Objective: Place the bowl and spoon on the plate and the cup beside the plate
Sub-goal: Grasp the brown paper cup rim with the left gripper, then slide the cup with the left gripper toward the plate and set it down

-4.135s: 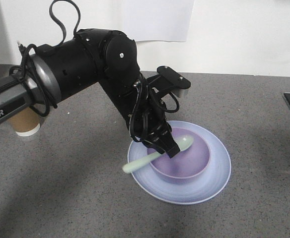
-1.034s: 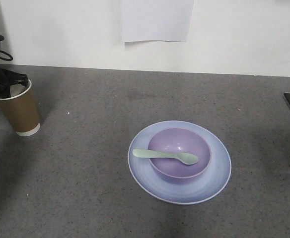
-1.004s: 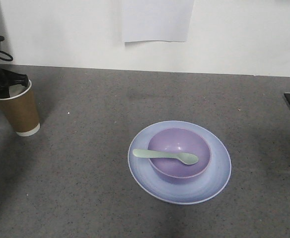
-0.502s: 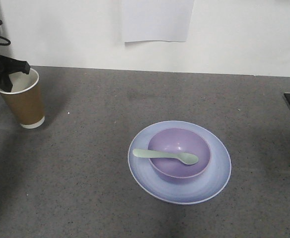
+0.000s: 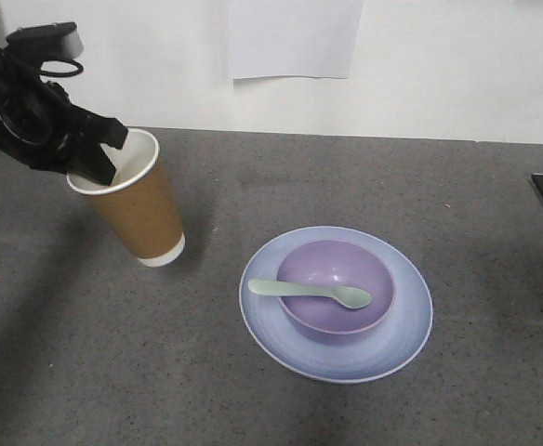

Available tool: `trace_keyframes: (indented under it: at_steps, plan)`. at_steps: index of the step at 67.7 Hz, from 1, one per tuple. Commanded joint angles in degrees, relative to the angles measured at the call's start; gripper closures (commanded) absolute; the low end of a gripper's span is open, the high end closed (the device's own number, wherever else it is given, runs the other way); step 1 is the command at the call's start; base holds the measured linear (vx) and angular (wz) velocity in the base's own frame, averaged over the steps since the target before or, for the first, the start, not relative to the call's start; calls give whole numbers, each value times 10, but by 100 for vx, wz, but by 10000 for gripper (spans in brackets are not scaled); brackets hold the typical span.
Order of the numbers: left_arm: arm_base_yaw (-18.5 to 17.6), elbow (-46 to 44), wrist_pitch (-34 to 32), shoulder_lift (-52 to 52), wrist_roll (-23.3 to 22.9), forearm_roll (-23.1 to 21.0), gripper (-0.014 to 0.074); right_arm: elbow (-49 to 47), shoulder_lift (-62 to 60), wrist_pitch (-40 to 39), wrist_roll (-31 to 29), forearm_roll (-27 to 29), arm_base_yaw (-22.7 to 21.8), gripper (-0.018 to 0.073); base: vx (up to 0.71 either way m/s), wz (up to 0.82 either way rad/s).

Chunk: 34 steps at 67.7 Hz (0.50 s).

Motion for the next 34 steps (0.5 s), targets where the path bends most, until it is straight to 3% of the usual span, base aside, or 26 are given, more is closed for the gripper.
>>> trace_keyframes:
  at_steps: [1, 34]
  plan:
    - [-21, 20, -36, -45, 3, -18, 604, -15, -1, -41, -4, -3, -2, -23, 0, 0]
    - [-77, 95, -114, -48, 2, -18, 604, -15, -1, -43, -4, -2, -2, -23, 0, 0]
